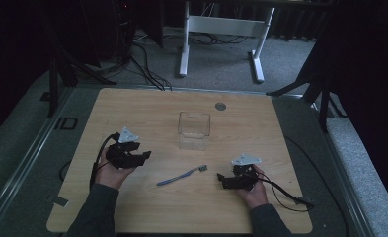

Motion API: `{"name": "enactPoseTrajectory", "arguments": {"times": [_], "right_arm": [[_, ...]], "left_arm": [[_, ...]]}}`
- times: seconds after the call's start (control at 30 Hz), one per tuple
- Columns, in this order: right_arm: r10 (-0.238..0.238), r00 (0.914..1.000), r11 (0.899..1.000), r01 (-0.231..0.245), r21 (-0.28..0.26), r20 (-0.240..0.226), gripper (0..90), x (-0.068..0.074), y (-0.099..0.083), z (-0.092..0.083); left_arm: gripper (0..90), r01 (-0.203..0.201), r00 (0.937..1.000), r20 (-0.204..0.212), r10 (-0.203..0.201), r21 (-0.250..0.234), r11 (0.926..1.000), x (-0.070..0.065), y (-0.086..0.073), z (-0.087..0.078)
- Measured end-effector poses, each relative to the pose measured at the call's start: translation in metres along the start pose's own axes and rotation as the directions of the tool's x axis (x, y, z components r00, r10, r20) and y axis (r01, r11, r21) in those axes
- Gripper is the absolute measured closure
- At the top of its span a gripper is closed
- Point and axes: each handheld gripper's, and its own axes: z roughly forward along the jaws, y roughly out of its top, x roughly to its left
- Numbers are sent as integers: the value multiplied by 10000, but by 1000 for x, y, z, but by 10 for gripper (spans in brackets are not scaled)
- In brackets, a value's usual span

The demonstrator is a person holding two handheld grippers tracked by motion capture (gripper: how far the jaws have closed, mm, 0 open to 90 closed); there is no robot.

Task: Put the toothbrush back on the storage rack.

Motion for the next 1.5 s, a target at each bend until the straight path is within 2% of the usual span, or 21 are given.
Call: {"name": "enactPoseTrajectory", "arguments": {"times": [0.4, 0.73, 1.5], "right_arm": [[-2, 10000, 10000, 2, -5, 3, 141, 0, 0, 0], [-5, 10000, 10000, 5, -10, 6, 141, 0, 0, 0], [-2, 10000, 10000, 2, 0, 2, 141, 0, 0, 0]], "left_arm": [[462, -105, 9999, 98, 101, 494, 9987, -8, 13, 0], [463, -160, 9996, 248, 144, 674, 9976, -11, 21, 1], [466, -408, 9977, 583, 344, 1139, 9926, -26, 35, 13]]}}
